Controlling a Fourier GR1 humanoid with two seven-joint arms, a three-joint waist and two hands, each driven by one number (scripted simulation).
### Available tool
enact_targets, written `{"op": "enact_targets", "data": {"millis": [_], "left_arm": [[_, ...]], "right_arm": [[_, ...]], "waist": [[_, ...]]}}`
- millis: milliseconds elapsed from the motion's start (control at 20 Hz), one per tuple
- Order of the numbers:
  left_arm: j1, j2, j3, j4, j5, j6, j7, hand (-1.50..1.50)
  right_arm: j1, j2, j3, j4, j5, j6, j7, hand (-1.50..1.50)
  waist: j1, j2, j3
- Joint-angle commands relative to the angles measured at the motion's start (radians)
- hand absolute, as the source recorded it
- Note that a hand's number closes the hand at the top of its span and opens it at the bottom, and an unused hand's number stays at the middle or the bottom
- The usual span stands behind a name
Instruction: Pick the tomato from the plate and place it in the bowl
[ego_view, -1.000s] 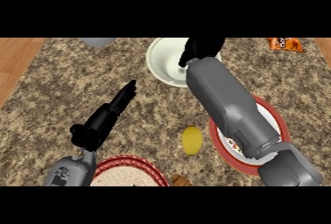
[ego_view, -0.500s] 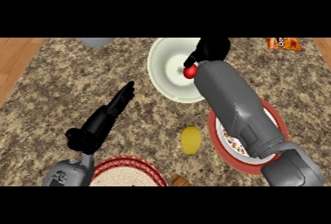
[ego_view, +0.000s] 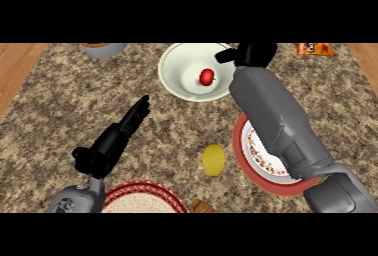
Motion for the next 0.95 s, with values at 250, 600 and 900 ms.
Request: {"op": "enact_targets", "data": {"millis": [250, 600, 900], "left_arm": [[0.027, 0.022, 0.047, -0.014, 0.01, 0.005, 0.01, 0.0], [0.07, 0.005, 0.028, -0.051, -0.016, 0.032, 0.021, 0.0], [0.084, 0.037, 0.067, -0.052, 0.019, -0.004, 0.008, 0.0]], "right_arm": [[0.228, -0.044, -0.075, -0.239, -0.082, -0.166, -0.061, -1.5], [0.53, -0.061, 0.005, -0.661, -0.082, -0.063, -0.061, -1.5], [0.893, -0.113, 0.068, -1.073, -0.215, 0.056, -0.102, -1.5]], "waist": [[-0.058, -0.02, 0.0], [-0.087, -0.034, -0.001], [-0.077, -0.027, -0.001]]}}
